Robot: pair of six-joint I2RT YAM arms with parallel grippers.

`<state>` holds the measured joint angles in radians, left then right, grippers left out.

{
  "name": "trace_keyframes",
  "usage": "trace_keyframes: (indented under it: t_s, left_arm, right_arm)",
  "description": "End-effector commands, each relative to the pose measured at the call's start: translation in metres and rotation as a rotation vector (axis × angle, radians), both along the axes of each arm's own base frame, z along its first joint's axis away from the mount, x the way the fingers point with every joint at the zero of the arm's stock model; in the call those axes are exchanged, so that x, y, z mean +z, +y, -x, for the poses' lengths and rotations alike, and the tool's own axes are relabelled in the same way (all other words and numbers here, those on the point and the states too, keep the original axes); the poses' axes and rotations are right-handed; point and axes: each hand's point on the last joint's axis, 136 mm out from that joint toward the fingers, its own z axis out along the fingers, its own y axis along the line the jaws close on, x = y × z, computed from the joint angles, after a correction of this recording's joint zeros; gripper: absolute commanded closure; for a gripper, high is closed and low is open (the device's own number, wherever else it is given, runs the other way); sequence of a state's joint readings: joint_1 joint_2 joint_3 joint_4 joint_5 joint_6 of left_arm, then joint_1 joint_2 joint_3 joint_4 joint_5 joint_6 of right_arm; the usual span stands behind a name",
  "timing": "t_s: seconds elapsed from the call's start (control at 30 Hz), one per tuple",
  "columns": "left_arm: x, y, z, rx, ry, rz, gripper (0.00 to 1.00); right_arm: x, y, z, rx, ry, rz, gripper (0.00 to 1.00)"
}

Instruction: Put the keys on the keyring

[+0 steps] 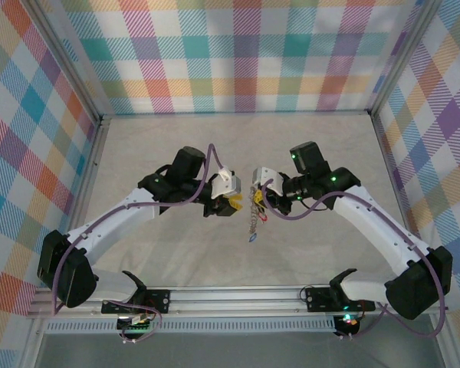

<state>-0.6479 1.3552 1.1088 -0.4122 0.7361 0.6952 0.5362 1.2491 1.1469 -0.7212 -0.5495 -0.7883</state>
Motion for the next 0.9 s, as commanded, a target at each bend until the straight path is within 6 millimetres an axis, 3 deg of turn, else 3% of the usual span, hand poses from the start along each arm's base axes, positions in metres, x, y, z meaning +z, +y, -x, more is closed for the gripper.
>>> trace_keyframes:
  t_s: [0.0,0.2,0.57,0.8,0.87]
  left_arm:
    - [0.011,-0.004,-0.003,0.021,-0.001,0.002,0.67]
    - [0.022,-0.017,-0.004,0.016,0.016,0.114,0.66]
    - [0.016,-0.037,0.001,-0.027,0.029,0.141,0.68]
    - [0.011,-0.039,0.005,-0.053,0.027,0.118,0.81]
    - [0.009,-0.038,0.006,-0.061,0.024,0.103,0.92]
  right_arm:
    - [0.005,-0.006,0.006,0.056,-0.027,0.041,1.0]
    - [0.007,-0.001,0.006,0.071,-0.015,0.017,1.0]
    - [0.012,0.007,0.007,0.075,0.007,-0.038,1.0]
    - [0.013,0.009,0.007,0.074,0.012,-0.058,1.0]
    - [0.015,0.01,0.007,0.077,0.014,-0.065,1.0]
